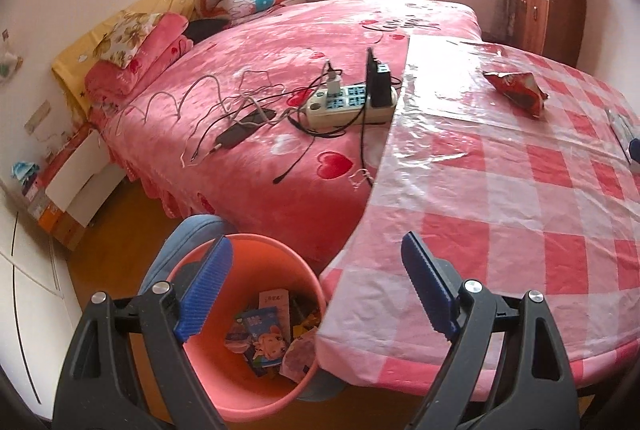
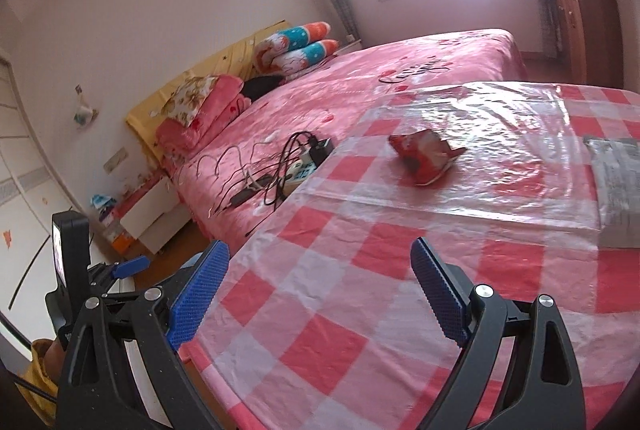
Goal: Collect trash
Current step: 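Move both open grippers back over the table toward the remaining items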
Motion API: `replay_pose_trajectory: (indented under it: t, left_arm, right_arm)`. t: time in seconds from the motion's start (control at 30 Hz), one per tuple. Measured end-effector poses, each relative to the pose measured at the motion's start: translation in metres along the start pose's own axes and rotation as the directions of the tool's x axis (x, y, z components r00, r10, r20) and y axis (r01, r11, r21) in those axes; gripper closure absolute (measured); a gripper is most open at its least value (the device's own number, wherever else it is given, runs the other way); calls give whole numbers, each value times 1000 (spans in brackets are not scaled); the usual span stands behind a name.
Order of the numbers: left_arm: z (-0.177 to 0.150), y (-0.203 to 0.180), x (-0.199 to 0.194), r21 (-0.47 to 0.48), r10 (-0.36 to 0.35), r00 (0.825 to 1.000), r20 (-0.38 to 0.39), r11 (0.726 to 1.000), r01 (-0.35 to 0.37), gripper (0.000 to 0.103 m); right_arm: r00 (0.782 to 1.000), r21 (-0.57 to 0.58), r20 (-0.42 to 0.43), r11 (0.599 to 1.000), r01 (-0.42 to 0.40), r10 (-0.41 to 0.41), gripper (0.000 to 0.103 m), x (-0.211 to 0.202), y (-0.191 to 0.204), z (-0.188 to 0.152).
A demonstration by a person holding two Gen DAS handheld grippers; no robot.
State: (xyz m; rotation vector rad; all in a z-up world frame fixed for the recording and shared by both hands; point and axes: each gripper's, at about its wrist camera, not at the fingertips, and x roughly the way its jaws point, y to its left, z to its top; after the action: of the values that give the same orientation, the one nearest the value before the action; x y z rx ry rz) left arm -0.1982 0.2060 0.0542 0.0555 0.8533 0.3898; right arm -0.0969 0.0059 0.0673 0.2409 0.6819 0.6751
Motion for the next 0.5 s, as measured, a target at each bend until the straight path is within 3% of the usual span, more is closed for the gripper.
replay_pose_trajectory:
  t: [0.5]
  left_arm:
    - [16, -69, -6, 128, -53, 999, 3, 990, 52, 16]
  right_arm:
    - [994, 125, 74, 990, 66, -76, 12, -33, -68, 7]
